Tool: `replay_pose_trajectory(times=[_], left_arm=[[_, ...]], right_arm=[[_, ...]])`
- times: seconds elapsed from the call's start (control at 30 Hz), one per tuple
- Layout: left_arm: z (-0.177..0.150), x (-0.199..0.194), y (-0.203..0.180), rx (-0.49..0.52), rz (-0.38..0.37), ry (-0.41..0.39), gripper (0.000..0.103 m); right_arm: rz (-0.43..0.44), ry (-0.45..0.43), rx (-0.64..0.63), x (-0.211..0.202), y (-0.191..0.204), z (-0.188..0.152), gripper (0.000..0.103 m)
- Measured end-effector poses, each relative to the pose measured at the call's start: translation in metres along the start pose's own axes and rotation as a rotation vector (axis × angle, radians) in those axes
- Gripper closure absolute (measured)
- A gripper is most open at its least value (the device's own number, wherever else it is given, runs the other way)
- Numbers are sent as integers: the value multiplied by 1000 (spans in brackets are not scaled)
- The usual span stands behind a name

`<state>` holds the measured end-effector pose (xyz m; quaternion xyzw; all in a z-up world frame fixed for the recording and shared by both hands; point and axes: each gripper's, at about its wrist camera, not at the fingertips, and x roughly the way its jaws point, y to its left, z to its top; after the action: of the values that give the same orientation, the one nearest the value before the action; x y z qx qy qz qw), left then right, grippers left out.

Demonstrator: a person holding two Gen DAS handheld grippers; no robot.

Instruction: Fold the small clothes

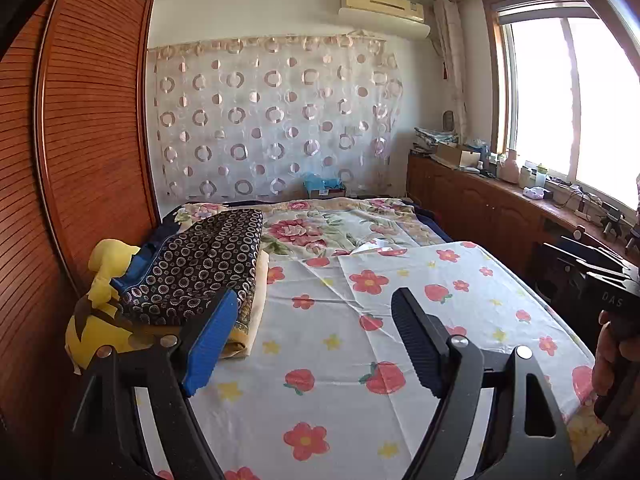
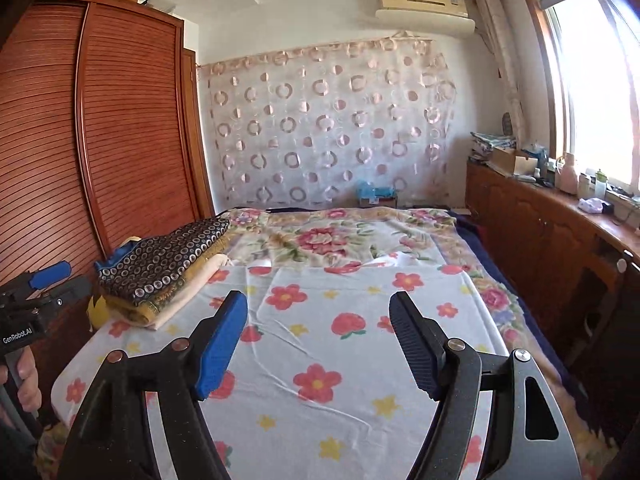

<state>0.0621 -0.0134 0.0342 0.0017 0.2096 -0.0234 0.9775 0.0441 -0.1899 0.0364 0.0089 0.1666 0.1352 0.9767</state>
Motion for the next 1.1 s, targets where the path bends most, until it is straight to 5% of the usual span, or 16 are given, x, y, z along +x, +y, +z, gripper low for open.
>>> replay_pose_trajectory(times=[1.1], left_arm=[[-1,-1,3,-5,4,-3,23]], right_arm=[[8,4,-10,2,-17,2,28]])
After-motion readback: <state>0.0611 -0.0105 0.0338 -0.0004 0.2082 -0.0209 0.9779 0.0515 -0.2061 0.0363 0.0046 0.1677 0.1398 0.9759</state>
